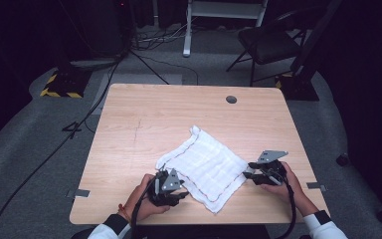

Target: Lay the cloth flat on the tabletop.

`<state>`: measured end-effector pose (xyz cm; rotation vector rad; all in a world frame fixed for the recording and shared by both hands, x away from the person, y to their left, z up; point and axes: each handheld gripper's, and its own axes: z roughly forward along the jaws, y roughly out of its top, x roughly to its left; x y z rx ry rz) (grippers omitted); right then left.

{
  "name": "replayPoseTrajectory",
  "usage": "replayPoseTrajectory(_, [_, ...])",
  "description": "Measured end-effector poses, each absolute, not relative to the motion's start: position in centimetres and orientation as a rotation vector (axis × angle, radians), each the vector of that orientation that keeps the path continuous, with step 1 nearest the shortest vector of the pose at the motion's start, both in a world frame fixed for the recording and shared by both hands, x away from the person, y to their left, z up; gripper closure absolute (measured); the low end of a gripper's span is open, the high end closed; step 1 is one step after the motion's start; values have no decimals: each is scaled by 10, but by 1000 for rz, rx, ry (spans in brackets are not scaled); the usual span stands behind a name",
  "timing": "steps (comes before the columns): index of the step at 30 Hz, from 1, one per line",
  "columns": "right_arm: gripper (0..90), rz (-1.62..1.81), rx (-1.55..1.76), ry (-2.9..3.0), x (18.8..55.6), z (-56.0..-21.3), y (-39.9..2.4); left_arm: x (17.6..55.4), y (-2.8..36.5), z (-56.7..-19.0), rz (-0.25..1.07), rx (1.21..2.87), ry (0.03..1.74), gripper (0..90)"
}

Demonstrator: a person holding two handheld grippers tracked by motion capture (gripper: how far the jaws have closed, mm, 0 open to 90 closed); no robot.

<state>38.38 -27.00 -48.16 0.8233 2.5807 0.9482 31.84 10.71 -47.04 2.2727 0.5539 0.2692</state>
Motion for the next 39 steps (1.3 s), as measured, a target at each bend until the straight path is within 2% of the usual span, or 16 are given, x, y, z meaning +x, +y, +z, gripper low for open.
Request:
replayPoseTrajectory(1, [538,954,820,2570,384,-479,-271,326,108,-470,316,2241,635,469])
replayPoseTrajectory(4, [536,988,846,2521,387,-475,-275,333,110,-471,312,2211,687,456])
replayPoseTrajectory(7, [523,1006,869,2499,393,-476,-275,346,106,-477,325,2224,730,470])
replayPoseTrajectory(9, [528,996,862,2507,396,-479,-273,351,104,-481,332,2256,734,512])
replayPoseTrajectory(14, [585,975,850,2555,396,-482,-270,361,106,-489,328,2309,760,534])
replayPoseTrajectory(15, [626,970,834,2568,393,-483,-270,365,109,-492,331,2315,785,522])
replayPoseTrajectory(28, [710,973,774,2625,362,-484,-263,389,127,-493,394,2282,907,440])
replayPoseTrajectory(35, [684,999,710,2677,340,-484,-256,405,131,-494,406,2253,958,382])
replayPoseTrajectory(36, [611,1009,654,2702,333,-484,-251,411,134,-496,392,2236,961,346])
replayPoseTrajectory(39, [568,1007,582,2710,322,-484,-243,414,137,-498,370,2217,970,333])
